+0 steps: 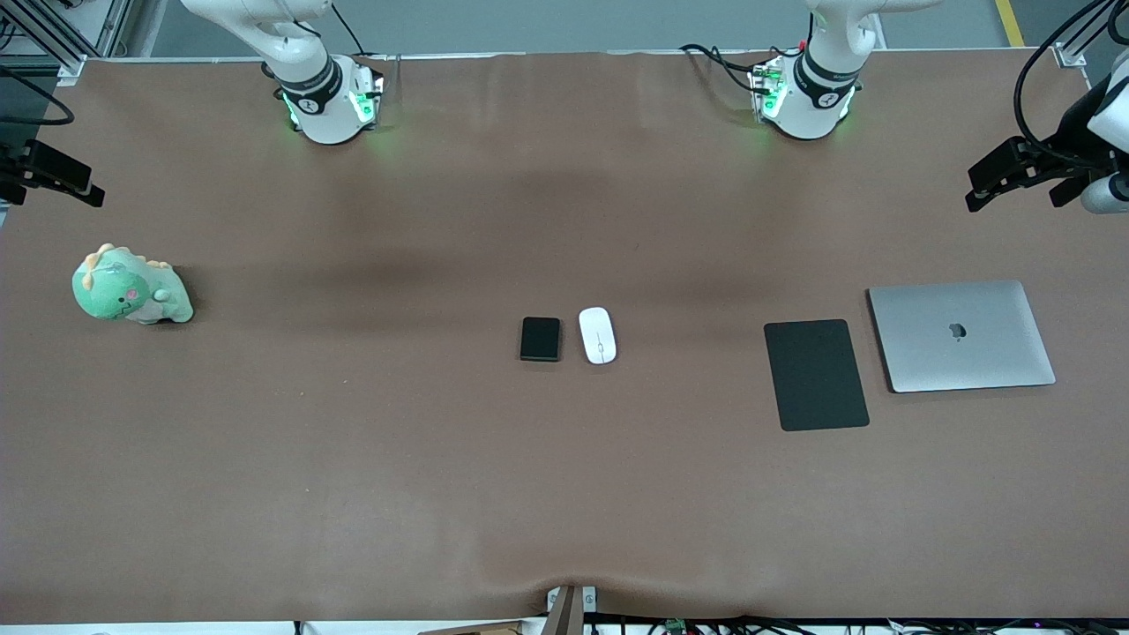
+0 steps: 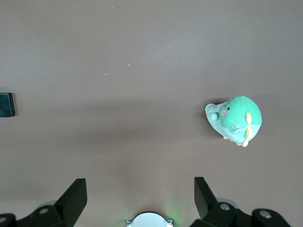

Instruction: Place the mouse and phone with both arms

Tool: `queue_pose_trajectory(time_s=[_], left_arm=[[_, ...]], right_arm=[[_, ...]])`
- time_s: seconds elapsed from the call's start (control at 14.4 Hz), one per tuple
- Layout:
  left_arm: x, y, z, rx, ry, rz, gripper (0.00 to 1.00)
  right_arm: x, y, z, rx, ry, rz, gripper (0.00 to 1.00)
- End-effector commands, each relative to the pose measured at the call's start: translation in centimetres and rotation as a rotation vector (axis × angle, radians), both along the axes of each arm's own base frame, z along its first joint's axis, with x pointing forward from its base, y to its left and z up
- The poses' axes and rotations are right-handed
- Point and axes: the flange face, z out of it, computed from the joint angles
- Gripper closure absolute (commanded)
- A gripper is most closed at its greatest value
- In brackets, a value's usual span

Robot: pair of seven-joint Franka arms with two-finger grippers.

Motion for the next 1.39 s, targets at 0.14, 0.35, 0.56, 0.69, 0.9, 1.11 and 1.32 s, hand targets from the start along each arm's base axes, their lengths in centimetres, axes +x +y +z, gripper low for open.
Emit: queue_pose_trajectory(time_s=[0.14,0.35,0.56,0.69,0.9,1.11,1.32], left_arm=[[0.2,-0.1,0.5,-0.002,0.004,0.001,0.00],[0.3,0.2,0.3,-0.002,0.008,0.001,0.00],[1.8,0.5,1.1,-0.008,-0.015,0.011,0.00],[2.1,-0.1,0.8,-0.009,-0.008,0.005,0.00],[2.6,-0.5,0.2,-0.010,0.003,-0.002,0.00],[3.2,-0.5,-0.8,-0.013,0.022,-0.004,0.00],[3.2,-0.5,-0.7,-0.015,0.019,-0.003,0.00]], right_arm=[[-0.8,0.0,0.5,-0.009,-0.009,0.009,0.00],[-0.9,-0.2,0.4,-0.008,-0.003,0.006,0.00],[-0.8,-0.2,0.7,-0.009,-0.012,0.006,0.00],[-0.8,-0.5,0.7,-0.009,-0.012,0.001,0.00],[-0.8,-0.6,0.8,-0.008,-0.011,-0.005,0.00],[-0.5,-0.8,0.8,-0.003,-0.016,-0.011,0.00],[-0.1,-0.9,0.8,0.001,-0.017,-0.010,0.00]])
